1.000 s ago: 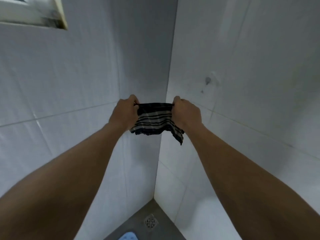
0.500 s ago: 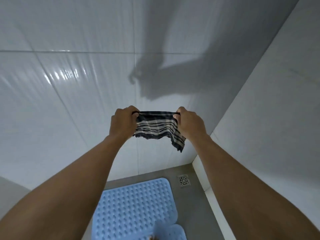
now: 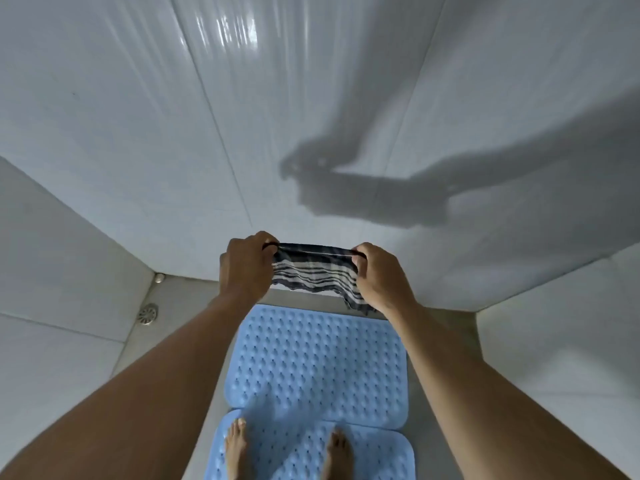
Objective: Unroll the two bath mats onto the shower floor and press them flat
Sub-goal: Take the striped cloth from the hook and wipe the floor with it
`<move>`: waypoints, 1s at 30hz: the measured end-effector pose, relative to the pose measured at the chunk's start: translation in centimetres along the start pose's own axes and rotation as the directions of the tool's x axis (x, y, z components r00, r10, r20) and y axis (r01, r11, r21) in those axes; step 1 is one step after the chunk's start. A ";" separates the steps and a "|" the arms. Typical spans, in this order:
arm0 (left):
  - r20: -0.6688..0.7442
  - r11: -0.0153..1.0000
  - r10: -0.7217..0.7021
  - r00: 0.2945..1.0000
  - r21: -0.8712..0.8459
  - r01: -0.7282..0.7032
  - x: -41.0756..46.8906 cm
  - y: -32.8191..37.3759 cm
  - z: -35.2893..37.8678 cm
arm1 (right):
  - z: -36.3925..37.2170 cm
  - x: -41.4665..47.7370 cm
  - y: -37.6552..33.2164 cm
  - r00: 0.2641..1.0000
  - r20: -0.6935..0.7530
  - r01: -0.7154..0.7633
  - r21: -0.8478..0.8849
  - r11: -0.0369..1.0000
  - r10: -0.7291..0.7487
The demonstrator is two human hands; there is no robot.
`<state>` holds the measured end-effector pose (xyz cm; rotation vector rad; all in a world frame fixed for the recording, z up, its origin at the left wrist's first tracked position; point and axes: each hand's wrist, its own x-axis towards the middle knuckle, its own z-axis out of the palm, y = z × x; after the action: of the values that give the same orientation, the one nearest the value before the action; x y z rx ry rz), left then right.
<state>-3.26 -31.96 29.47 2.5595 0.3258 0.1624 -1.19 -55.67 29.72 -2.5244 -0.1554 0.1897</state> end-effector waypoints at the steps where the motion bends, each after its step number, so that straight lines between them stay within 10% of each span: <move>1: 0.000 1.000 -0.006 1.000 0.005 0.006 0.2 -2.0 2.0 | 2.6 0.8 1.2 1.000 0.017 -0.009 0.017 1.000 0.009; 17: 0.031 0.995 -0.066 0.997 -0.072 0.068 3.1 -33.3 37.5 | 42.7 11.1 20.9 0.999 0.034 -0.002 0.202 0.979 -0.005; 30: 0.134 0.967 -0.088 0.987 0.251 0.052 6.1 -42.5 44.6 | 54.5 13.9 24.5 0.964 0.249 -0.120 0.080 0.990 0.097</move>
<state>2.30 -18.17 -30.62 2.7811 0.4025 -0.0967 4.89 -43.07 -30.01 -2.4101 -0.1028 0.5406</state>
